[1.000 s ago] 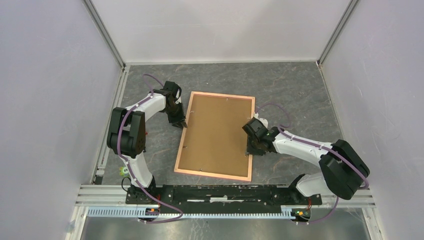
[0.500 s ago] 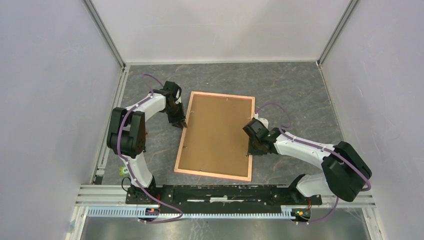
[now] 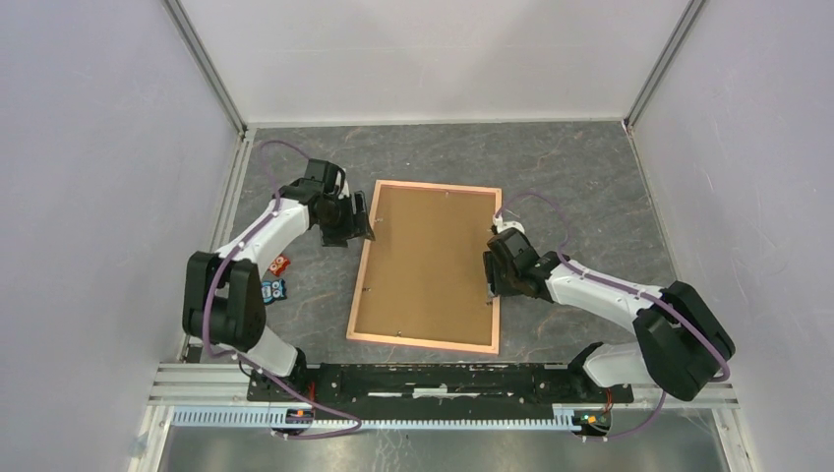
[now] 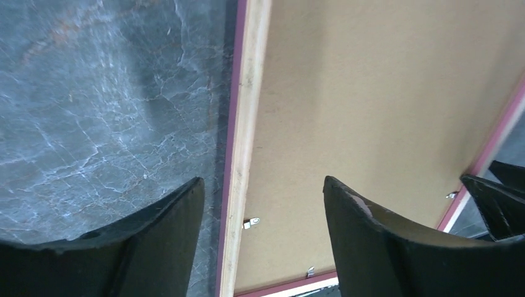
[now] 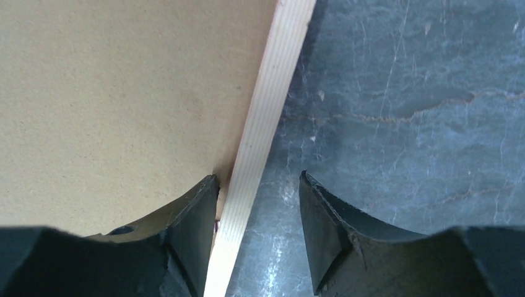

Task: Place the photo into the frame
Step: Adjust the photo frame at the center of the board.

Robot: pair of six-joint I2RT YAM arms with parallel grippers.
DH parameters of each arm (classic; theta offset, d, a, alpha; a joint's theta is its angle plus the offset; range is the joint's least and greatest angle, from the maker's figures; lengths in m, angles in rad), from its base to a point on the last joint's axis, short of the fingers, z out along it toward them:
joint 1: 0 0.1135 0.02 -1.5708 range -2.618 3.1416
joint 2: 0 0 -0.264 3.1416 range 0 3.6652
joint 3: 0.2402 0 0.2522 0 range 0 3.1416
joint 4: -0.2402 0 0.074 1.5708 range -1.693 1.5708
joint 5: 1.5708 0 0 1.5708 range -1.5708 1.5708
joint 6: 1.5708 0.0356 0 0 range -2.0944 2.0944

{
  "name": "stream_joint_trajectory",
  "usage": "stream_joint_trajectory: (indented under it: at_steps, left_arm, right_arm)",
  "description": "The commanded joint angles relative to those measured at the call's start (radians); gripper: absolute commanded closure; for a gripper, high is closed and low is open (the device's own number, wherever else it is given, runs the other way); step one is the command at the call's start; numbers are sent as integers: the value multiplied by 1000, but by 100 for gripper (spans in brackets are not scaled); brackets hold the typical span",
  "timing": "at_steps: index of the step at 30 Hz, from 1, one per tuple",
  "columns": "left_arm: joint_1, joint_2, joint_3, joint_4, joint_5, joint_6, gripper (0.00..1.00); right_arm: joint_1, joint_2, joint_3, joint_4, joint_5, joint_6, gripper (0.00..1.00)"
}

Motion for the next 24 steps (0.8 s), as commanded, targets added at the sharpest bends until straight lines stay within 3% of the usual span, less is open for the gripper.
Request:
stream_joint_trajectory:
  at_steps: [1, 4, 7, 10, 13, 16, 22, 24]
  left_arm:
    - [-3, -84, -26, 73, -21, 55, 21]
    - [-3, -60, -21, 62, -16, 51, 19]
    - [-3, -42, -17, 62, 13, 44, 19]
    - [-3, -50, -17, 69, 10, 44, 19]
    - [-3, -65, -24, 77, 5, 41, 18]
    - [-3, -79, -30, 88, 5, 38, 19]
    - [-3, -103, -46, 109, 13, 35, 18]
    - [-3, -104, -48, 114, 25, 35, 18]
  right_arm:
    - [-21, 34, -16, 72, -18, -76, 46]
    - [-44, 52, -18, 97, -18, -115, 55]
    - [-98, 88, -4, 148, -35, -210, 82]
    - [-148, 175, 89, 146, -41, -384, 100]
    - [-153, 264, 198, 140, 16, -568, 100]
    - [-153, 314, 261, 210, -74, -748, 100]
    - [-162, 370, 381, 319, -65, -883, 99]
    - [-161, 392, 443, 295, 17, -901, 79]
